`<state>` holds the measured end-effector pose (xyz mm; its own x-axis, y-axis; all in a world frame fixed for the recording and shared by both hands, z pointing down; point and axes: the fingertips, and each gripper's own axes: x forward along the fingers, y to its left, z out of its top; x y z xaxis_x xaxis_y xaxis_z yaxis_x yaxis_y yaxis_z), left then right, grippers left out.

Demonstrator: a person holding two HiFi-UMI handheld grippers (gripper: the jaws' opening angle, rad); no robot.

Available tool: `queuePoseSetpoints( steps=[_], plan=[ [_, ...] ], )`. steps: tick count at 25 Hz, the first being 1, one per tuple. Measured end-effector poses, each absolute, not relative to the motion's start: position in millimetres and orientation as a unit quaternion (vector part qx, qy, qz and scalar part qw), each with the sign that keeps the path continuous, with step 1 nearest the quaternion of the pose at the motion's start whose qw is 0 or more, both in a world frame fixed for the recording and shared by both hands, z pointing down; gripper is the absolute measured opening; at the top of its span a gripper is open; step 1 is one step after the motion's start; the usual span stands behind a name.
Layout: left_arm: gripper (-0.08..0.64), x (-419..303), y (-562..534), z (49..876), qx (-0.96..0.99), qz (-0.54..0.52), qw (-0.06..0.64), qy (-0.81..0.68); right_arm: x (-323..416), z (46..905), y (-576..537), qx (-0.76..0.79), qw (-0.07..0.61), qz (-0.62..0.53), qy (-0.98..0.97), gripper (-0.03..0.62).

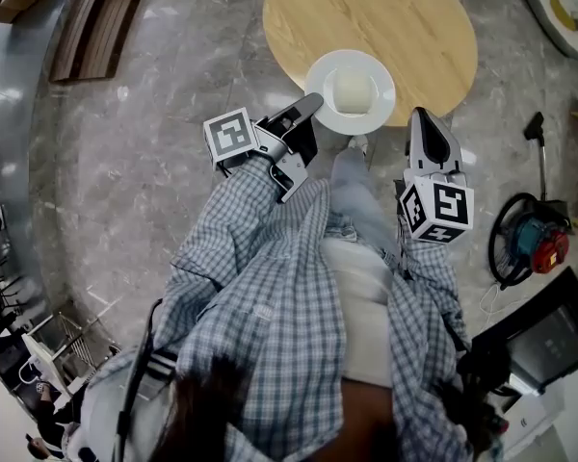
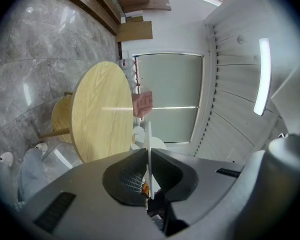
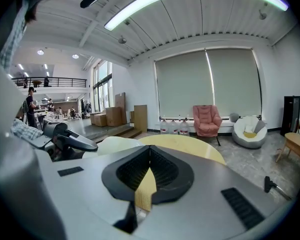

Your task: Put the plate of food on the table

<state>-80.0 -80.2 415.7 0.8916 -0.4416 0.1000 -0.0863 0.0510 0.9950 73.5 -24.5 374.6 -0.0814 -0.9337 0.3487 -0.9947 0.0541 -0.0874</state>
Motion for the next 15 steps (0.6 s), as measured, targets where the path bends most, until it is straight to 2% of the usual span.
queuePoseSetpoints(
  steps=[7, 15],
  plan=[
    [0.021, -61, -105, 414, 0.674, -0.136, 0.697, -0.204, 94, 375, -53, 0.66, 0.091, 0.165, -0.727, 0.008],
    [0.021, -25, -131, 425, 0.676, -0.134, 0.694, -0.208, 125, 399, -85, 0.639, 0.047, 0.248, -0.727, 0.008]
  ],
)
